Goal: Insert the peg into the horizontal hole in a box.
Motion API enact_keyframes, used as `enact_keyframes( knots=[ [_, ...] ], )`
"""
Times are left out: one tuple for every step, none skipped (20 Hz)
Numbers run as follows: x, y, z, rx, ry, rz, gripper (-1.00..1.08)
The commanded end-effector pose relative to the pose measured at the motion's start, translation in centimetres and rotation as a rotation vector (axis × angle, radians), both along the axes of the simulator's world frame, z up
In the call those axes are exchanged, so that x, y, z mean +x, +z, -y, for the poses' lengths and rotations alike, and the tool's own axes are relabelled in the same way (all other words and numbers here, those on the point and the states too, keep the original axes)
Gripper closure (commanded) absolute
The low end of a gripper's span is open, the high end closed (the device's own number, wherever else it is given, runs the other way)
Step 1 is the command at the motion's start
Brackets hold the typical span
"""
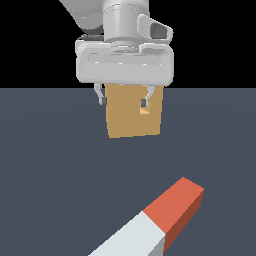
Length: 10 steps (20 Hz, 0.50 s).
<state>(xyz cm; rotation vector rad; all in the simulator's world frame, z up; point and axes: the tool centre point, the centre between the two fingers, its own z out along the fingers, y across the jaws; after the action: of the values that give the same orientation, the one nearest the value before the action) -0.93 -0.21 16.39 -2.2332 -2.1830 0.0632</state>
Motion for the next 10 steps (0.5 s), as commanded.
enact_keyframes(
  knots=[
    [0.0, 0.0, 0.0, 0.000, 0.000, 0.000, -0.92],
    [0.0, 0.0, 0.0, 0.000, -0.001, 0.000, -0.92],
    [0.1, -0.1, 0.1, 0.000, -0.005, 0.000, -0.92],
    [0.1, -0.1, 0.3, 0.000, -0.012, 0.001, -0.92],
    [0.2, -0.2, 0.5, 0.000, -0.021, 0.001, -0.92],
    [0.4, -0.4, 0.8, 0.000, -0.033, 0.002, -0.92],
    [0.5, -0.5, 1.1, -0.001, -0.047, 0.003, -0.92],
    [0.7, -0.7, 1.5, -0.001, -0.065, 0.004, -0.92],
    [0.9, -1.0, 2.0, -0.001, -0.085, 0.005, -0.92],
    [1.1, -1.2, 2.6, -0.002, -0.108, 0.006, -0.92]
  ],
)
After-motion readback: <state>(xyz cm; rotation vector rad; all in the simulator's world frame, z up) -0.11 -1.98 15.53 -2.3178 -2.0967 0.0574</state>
